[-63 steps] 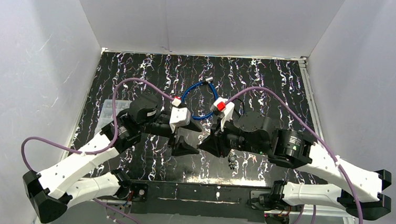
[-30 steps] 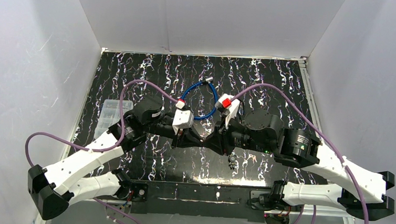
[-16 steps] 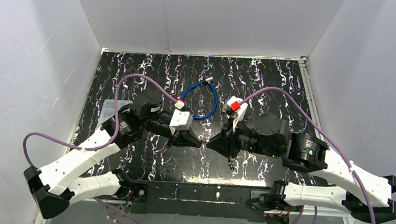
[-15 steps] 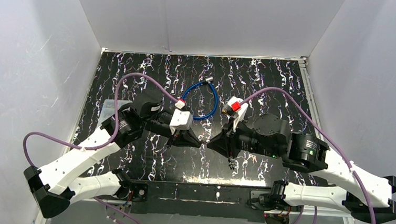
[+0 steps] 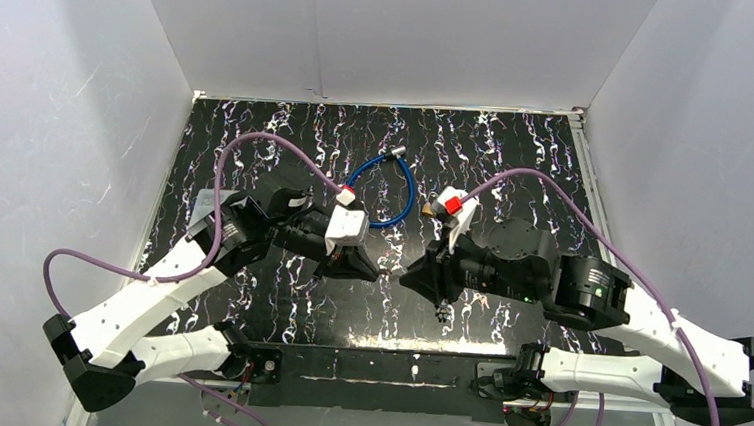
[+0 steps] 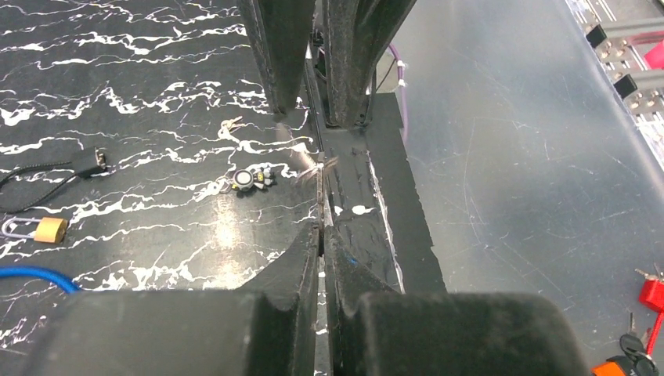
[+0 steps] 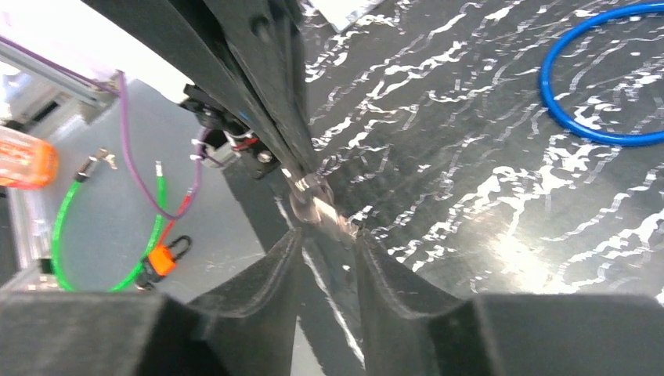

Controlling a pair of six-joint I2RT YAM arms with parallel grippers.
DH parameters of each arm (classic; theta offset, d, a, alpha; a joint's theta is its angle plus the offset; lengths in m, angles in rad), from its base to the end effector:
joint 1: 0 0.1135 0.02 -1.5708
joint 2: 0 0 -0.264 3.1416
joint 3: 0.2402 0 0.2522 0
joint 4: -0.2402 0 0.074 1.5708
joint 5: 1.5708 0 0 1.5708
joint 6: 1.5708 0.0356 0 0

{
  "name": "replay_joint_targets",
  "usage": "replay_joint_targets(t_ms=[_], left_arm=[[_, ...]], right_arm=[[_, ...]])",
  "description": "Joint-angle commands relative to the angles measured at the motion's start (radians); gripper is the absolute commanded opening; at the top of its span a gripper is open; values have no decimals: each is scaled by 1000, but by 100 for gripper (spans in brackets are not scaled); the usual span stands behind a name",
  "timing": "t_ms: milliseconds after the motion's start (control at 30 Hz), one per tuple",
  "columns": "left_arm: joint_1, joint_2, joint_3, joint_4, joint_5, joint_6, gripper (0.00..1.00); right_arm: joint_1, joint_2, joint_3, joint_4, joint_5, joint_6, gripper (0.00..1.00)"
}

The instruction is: Unlock with the key

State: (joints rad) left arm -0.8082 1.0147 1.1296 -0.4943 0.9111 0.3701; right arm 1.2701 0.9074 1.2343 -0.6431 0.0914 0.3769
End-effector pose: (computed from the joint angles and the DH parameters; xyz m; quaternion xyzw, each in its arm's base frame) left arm 0.1220 -0.1685 0.3899 0.6183 0.4809 -0.4650 0.4127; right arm 0.0547 0.1654 0.4230 -0.3251 0.7410 0.4050 0.4256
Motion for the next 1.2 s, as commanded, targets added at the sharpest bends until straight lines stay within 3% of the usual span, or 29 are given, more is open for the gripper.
replay_joint_targets(t_ms=[0, 167, 567, 800, 1167], left_arm=[[-3, 17, 114, -127, -54, -21, 0], [-3, 70, 215, -259, -77, -40, 0], [-3, 76, 269, -368, -71, -138, 0], [-2, 42, 266, -416, -113, -160, 0], [-2, -3, 223, -447, -69, -192, 0]], right_arm=[[-5, -65, 44, -38, 77, -45, 42], [-5, -62, 84, -11, 89, -89, 48], [-9, 48, 81, 228, -35, -144, 51], [-31, 111, 109, 225, -158, -121, 51], [-86, 153, 132, 205, -335, -76, 49]])
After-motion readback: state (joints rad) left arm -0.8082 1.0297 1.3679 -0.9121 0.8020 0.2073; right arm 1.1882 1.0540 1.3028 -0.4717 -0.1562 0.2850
